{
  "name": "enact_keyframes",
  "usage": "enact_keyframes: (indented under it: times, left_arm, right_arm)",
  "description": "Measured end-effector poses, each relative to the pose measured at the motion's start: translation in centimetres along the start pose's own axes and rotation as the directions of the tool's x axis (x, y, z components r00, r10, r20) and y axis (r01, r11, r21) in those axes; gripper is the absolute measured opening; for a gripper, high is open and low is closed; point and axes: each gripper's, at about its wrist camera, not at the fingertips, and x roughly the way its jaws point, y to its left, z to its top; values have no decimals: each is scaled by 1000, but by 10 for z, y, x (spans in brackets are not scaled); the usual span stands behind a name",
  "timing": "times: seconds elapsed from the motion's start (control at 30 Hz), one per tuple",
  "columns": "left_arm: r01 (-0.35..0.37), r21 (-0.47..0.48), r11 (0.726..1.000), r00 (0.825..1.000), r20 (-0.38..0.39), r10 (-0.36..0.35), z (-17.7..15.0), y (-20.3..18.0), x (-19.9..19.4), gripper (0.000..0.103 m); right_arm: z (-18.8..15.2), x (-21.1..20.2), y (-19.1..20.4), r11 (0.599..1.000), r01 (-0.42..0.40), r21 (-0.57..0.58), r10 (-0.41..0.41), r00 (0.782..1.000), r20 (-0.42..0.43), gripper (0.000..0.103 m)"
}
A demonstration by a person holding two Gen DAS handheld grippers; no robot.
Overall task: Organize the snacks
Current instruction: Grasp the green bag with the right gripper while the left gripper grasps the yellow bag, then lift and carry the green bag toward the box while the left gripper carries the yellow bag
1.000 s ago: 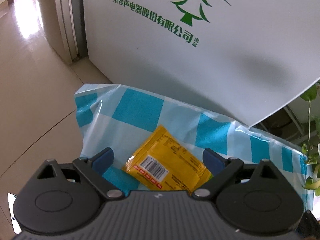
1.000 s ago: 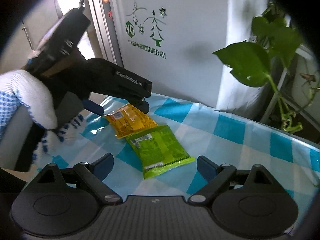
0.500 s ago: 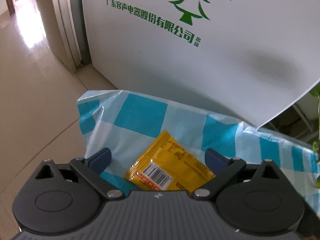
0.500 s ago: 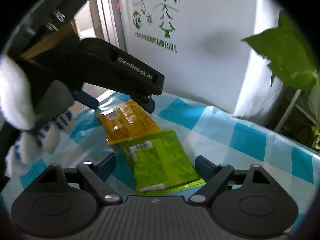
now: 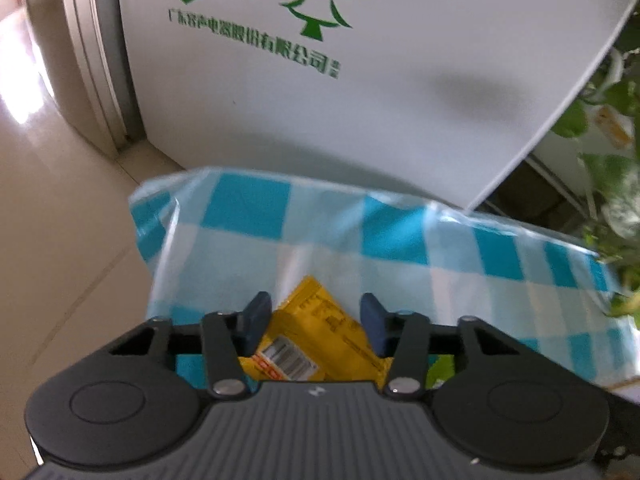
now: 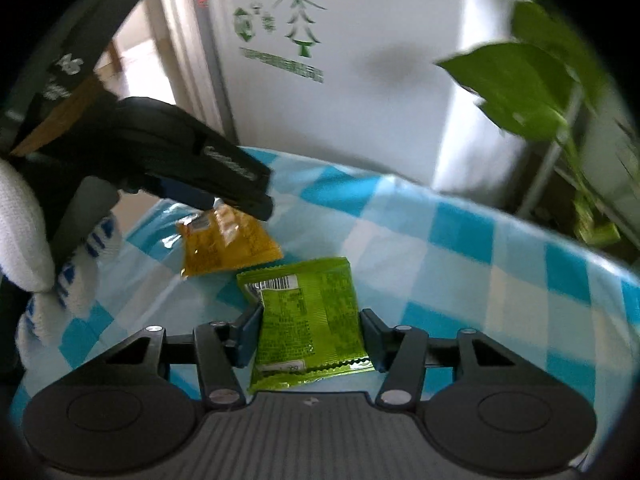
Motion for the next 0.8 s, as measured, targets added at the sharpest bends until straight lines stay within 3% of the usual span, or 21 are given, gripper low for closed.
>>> enact_keyframes:
  times: [0.2, 0.3, 0.6, 0.8]
  left_arm:
    - [73, 16, 997, 997, -39, -73, -26, -6, -17, 41]
    - [109, 27, 994, 992, -62, -108, -40, -8, -27, 40]
    - [127, 198, 972, 992, -17, -126, -98, -20, -64, 40]
    - [171, 153, 973, 985, -7, -171, -119, -9, -79, 45]
  right_arm:
    - [-31, -32, 8, 996, 68, 63, -64, 996, -63, 59]
    - [-47, -48, 6, 984, 93, 153, -81, 994, -79, 59]
    - [-93, -87, 9, 907, 253, 337, -230, 967, -108, 59]
    - [-120, -109, 19, 862, 270, 429, -250, 963, -104, 59]
